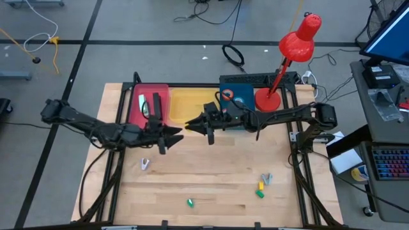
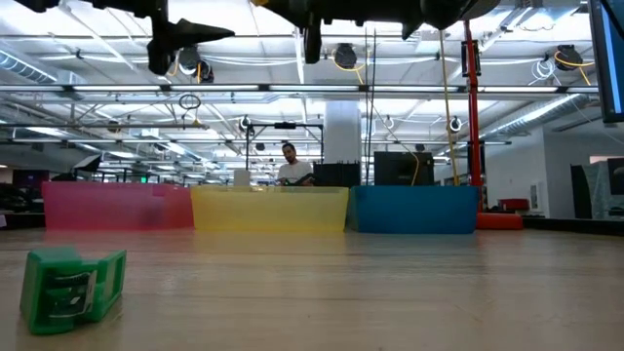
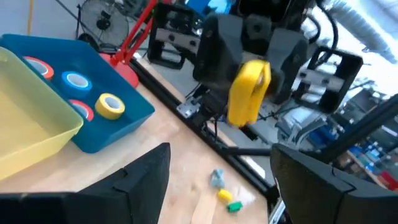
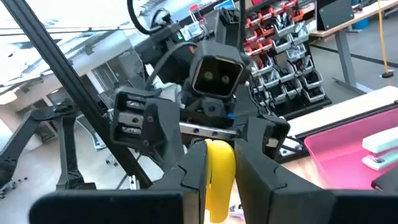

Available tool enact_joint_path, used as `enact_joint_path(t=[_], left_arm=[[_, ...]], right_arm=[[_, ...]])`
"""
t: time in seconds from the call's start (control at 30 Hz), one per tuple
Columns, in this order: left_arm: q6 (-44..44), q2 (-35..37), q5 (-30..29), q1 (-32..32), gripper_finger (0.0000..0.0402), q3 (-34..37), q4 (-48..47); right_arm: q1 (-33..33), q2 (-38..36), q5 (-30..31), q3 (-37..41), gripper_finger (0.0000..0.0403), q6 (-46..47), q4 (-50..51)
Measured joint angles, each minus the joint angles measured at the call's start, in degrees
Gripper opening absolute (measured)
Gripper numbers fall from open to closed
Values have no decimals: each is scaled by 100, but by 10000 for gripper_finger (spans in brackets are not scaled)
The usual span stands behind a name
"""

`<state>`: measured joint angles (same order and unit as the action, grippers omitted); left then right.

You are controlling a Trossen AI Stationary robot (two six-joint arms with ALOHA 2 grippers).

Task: Pick and place Stapler, Stapler remover, tape
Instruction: Put the top yellow stapler into the red bin

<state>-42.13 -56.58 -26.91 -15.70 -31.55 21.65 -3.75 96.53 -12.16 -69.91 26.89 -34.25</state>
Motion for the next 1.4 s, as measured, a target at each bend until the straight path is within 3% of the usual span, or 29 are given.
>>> enact_joint_path(t=[0.53, 0.83, 1.4], left_arm=[[-21, -885, 985, 634, 273, 0, 1549], [-4, -989, 1322, 813, 269, 0, 1590], [323, -984, 1823, 989, 49, 0, 1603]], right_arm=[[0, 7, 9, 0, 50, 86, 362], [-17, 7, 42, 0, 50, 85, 402], [-11, -4, 98, 0, 50, 92, 372]])
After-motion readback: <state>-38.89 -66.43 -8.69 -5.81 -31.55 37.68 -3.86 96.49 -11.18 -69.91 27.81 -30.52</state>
